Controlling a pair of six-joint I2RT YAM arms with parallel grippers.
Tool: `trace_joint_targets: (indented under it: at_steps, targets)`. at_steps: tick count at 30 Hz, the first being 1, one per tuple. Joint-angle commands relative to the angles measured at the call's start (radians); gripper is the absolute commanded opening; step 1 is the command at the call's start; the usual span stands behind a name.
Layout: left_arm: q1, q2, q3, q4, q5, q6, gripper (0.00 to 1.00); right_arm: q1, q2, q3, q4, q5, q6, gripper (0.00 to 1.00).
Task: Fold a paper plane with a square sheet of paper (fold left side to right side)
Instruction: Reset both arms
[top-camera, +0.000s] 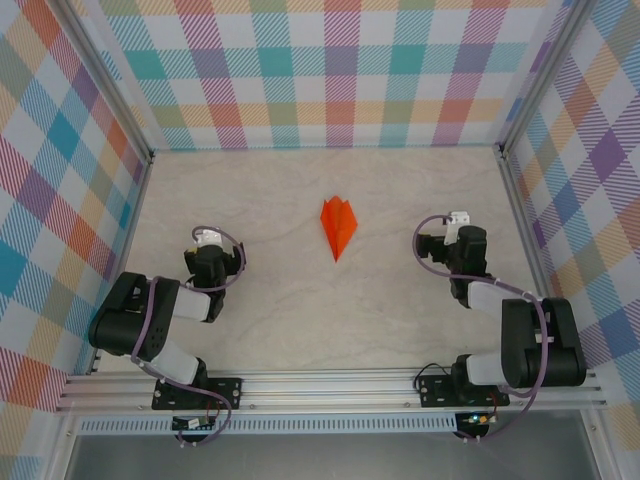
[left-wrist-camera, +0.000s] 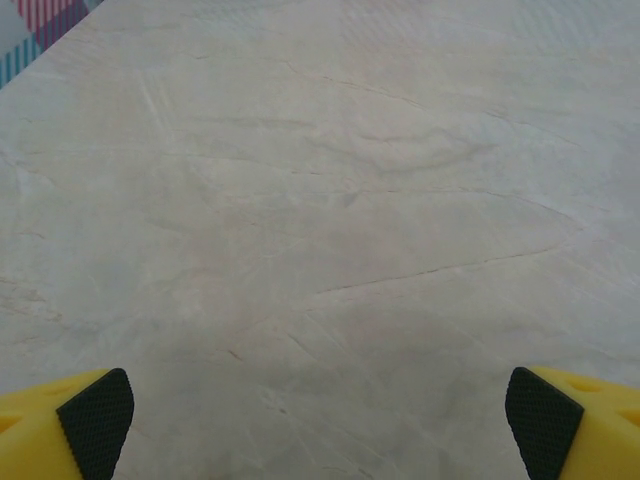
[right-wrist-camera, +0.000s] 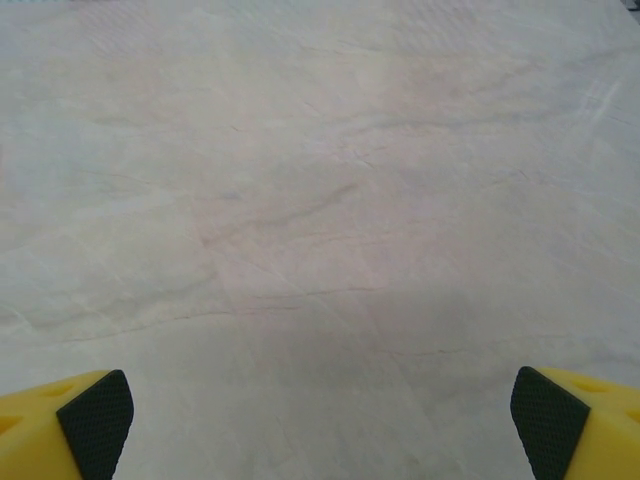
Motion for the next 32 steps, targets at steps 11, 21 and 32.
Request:
trace_joint_targets:
  at_steps: [11,21,32]
  targets:
    - [0.069,0.001,0.082,-0.033,0.098,-0.02,1.0,-0.046,0.168,-0.002,0.252,-0.13,0.044,1.0]
    - [0.069,0.002,0.082,-0.033,0.099,-0.019,1.0,-0.045,0.167,-0.002,0.25,-0.118,0.042,1.0]
    - [0.069,0.002,0.082,-0.032,0.1,-0.019,1.0,-0.043,0.167,-0.001,0.248,-0.118,0.043,1.0]
